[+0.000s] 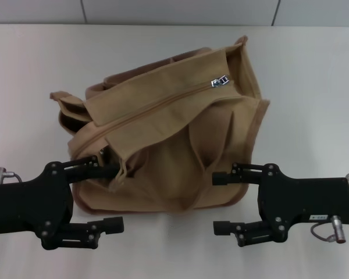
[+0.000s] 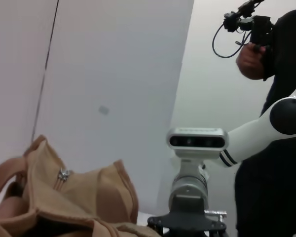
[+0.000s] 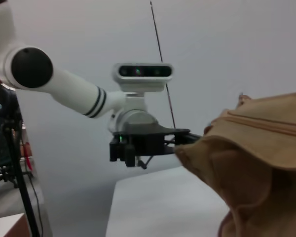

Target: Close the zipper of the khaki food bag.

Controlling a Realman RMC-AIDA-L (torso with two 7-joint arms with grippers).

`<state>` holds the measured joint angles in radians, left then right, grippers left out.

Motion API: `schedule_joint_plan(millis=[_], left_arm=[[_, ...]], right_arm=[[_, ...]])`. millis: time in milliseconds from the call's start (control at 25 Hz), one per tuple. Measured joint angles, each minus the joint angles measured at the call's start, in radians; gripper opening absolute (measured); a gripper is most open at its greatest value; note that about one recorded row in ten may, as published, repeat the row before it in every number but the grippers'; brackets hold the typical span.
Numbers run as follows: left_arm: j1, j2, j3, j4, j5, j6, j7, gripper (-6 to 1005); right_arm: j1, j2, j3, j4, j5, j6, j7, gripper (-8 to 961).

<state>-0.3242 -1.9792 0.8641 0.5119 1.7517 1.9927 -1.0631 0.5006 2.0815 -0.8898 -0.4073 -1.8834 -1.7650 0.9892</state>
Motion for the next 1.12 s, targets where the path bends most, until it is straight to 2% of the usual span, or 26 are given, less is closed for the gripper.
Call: schedule_joint_plan(millis=[80,280,360,400,520,640,800,960,1040,1120], left_arm=[[0.009,-0.004,-0.028,-0.003,-0.003,-0.002,0.027,840],[0.028,0.004,-0.245,-0.001,-0.034,0.014,0.049,840],[0.033,0.008,-0.264,-0.002,-0.068,0.016,0.049,840],[0.041,0.015,-0.269,-0.001,-0.138,0.019,0.041,840],[0.044,0.024,-0.226,0.005,-0.245,0.023,0.012,840],[0.043,0.035,-0.074,0.022,-0.399,0.028,-0.037,840],[0.044,0.04,0.218,0.128,-0.552,0.028,-0.101,840],[0.034,0.033,0.417,0.214,-0.541,0.025,-0.151,840],[0.027,0.026,0.466,0.207,-0.502,0.023,-0.148,840],[0.021,0.009,0.479,0.168,-0.408,0.015,-0.112,840]], right_arm=[[0.003,0.001,0.0,0.007,0.0,0.013,-0.006,830],[0.013,0.002,0.001,0.009,0.006,0.025,-0.008,830],[0.018,0.002,0.001,0.009,0.007,0.027,-0.008,829],[0.022,0.002,0.001,0.01,0.007,0.027,-0.008,827],[0.035,0.002,0.001,0.014,0.007,0.031,-0.008,826],[0.04,0.003,0.0,0.017,0.006,0.043,-0.009,826],[0.041,0.003,0.0,0.018,0.007,0.066,-0.009,827],[0.048,0.003,0.0,0.019,0.007,0.078,-0.009,827],[0.051,0.003,0.0,0.019,0.008,0.079,-0.009,827],[0.052,0.003,0.0,0.019,0.008,0.079,-0.009,827]])
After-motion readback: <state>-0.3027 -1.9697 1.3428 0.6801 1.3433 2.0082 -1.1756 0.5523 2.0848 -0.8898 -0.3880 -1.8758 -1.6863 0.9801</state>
